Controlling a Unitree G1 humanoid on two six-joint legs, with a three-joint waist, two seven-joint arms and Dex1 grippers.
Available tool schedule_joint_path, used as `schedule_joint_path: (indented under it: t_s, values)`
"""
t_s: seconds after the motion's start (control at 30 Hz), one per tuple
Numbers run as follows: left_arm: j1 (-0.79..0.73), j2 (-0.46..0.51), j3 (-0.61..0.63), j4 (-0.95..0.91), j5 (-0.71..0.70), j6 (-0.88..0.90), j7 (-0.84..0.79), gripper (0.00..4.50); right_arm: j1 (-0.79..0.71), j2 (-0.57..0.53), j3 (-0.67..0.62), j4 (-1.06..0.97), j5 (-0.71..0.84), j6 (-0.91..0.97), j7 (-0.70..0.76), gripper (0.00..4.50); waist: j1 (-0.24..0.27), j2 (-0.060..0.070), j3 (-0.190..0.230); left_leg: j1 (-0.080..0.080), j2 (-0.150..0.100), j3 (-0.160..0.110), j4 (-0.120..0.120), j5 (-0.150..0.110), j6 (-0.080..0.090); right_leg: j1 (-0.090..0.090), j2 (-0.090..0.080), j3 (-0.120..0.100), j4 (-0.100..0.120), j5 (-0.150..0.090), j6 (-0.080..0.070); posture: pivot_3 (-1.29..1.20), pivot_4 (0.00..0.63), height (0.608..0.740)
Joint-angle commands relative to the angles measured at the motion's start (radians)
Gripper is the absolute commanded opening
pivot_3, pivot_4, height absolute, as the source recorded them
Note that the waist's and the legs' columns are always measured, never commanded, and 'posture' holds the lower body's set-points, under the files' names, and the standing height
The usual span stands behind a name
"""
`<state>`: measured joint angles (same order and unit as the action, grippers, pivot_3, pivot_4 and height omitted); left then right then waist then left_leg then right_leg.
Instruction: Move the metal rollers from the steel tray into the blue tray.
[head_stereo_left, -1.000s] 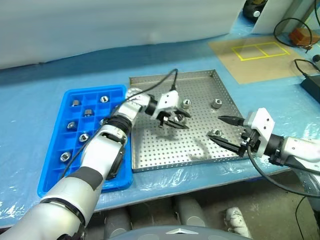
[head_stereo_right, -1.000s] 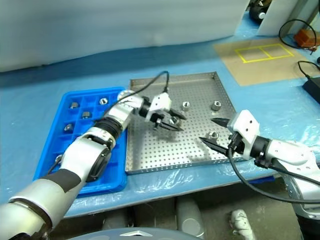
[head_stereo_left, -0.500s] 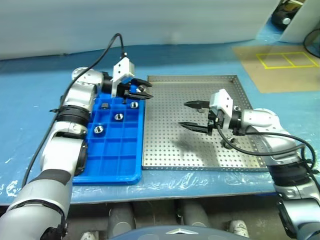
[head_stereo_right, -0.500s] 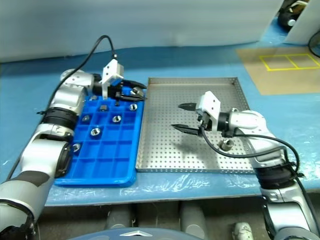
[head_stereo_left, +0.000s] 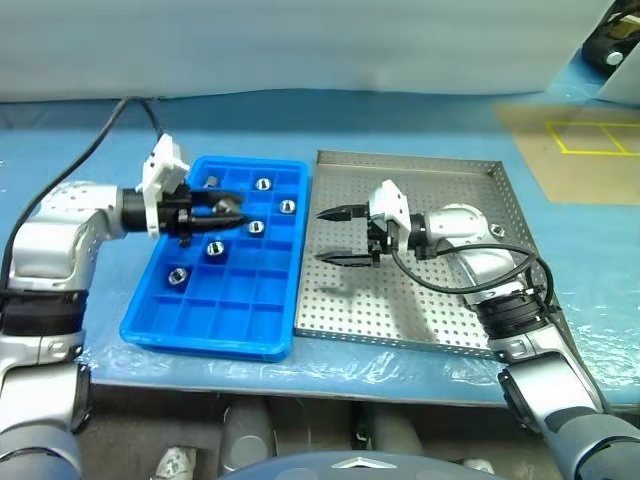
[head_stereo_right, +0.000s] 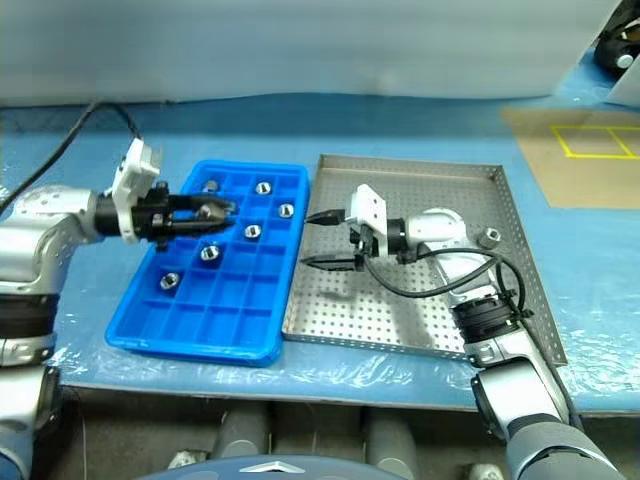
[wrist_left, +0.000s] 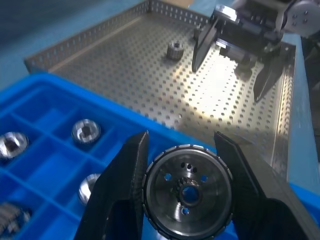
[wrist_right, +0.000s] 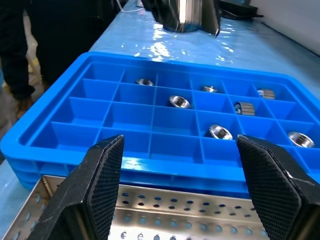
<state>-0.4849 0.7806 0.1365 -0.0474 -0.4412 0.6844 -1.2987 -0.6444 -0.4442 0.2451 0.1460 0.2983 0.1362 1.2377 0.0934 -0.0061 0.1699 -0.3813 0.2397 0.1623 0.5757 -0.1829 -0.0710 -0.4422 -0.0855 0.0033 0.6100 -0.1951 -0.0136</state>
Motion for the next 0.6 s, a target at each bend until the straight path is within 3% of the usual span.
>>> schedule_joint_path:
  t_s: [0.03,0.3,0.6]
  values:
    - [0.104,0.053,0.078,-0.111,-0.054,0.038,0.036,1.76,-0.029,0.012,-0.005,0.004,0.0,-0.029,0.019,3.68,0.002,0.0,0.0,0.0,0.0,-0.001,0.0,0.0,-0.001,0.0,0.0,-0.001,0.0,0.0,0.0,0.14,0.15,0.74]
    - [0.452,0.095,0.134,-0.309,-0.093,0.034,0.09,1.76,-0.024,0.023,-0.006,0.024,-0.011,-0.047,0.035,3.68,0.005,0.0,0.0,-0.001,0.001,-0.004,-0.002,0.0,-0.001,0.001,0.0,-0.002,-0.002,-0.002,-0.001,0.15,0.15,0.74]
    - [0.555,0.11,0.151,-0.279,-0.09,-0.036,0.125,1.76,-0.028,0.021,-0.012,0.041,-0.018,-0.059,0.044,3.68,0.005,0.0,0.0,0.0,0.003,-0.007,-0.005,0.002,-0.004,0.001,0.004,-0.001,-0.002,-0.002,-0.001,0.16,0.15,0.74]
